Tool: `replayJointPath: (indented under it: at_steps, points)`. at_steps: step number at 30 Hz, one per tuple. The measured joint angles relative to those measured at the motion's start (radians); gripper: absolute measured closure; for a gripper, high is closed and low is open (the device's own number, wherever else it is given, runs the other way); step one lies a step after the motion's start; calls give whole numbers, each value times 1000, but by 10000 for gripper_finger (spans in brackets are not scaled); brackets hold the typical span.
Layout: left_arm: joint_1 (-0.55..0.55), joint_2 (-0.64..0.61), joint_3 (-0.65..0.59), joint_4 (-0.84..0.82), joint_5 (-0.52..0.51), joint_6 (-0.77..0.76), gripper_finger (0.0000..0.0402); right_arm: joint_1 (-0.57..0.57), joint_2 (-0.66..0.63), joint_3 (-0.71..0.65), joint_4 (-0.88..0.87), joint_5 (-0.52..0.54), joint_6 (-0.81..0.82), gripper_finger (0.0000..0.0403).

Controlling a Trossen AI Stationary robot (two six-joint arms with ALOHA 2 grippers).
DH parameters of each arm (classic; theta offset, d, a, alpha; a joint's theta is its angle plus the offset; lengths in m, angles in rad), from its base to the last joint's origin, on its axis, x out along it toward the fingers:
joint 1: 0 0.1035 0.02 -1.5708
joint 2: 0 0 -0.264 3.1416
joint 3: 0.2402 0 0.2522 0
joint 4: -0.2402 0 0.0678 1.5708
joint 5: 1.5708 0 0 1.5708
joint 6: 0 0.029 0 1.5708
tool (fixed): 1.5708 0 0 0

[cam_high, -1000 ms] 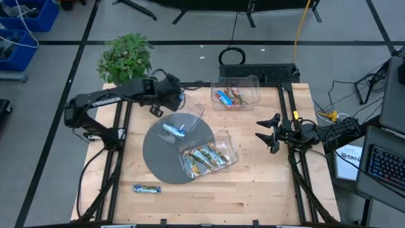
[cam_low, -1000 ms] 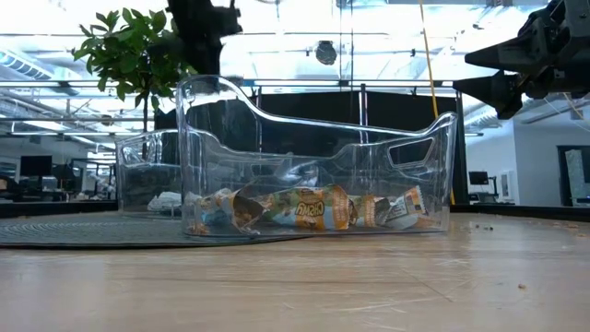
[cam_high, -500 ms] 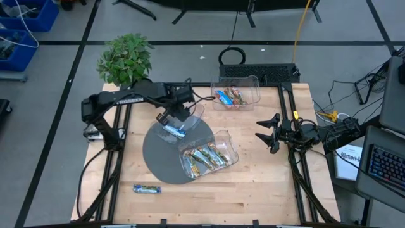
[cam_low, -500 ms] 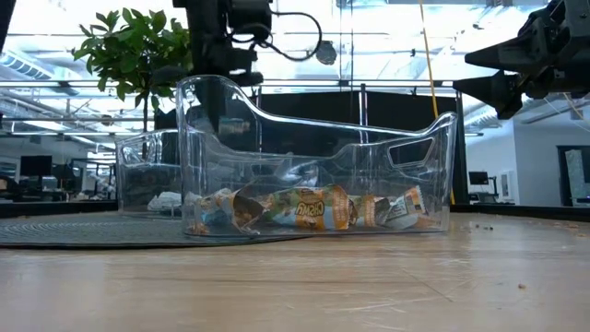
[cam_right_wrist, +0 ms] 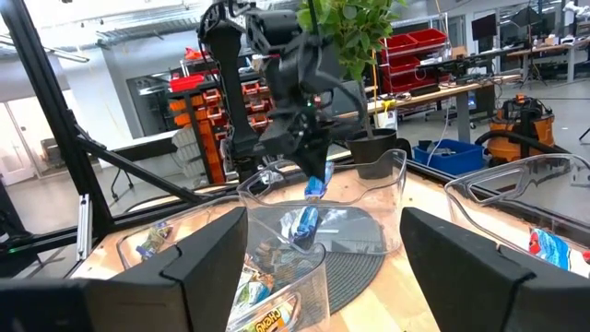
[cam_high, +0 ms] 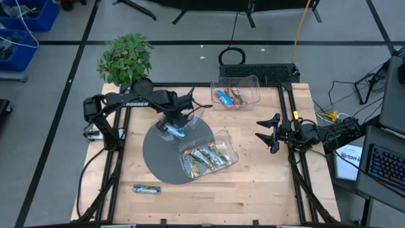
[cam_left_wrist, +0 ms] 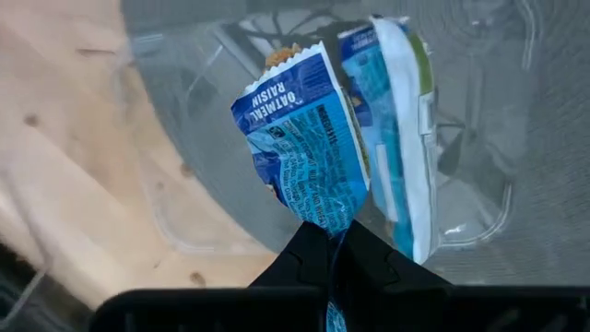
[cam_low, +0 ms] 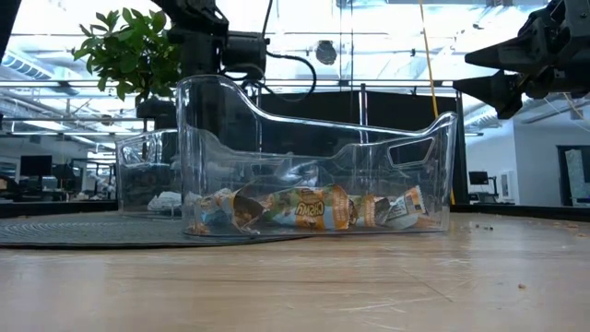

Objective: Pick and place Granola Bars by type
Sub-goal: Put the blue granola bar into the top left transparent bin

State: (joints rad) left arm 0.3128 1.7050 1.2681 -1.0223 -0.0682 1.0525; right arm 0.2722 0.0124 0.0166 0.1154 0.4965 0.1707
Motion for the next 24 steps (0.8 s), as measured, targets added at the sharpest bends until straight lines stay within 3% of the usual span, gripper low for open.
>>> replayJointPath:
  at_steps: [11,17,24]
  points:
    - [1,0,-80,165,77,-19,394,0,0,0,0,0,0,124]
    - [8,0,-113,161,78,-10,393,0,0,0,0,0,0,124]
    - [16,0,-113,160,44,-47,332,0,0,0,0,0,0,124]
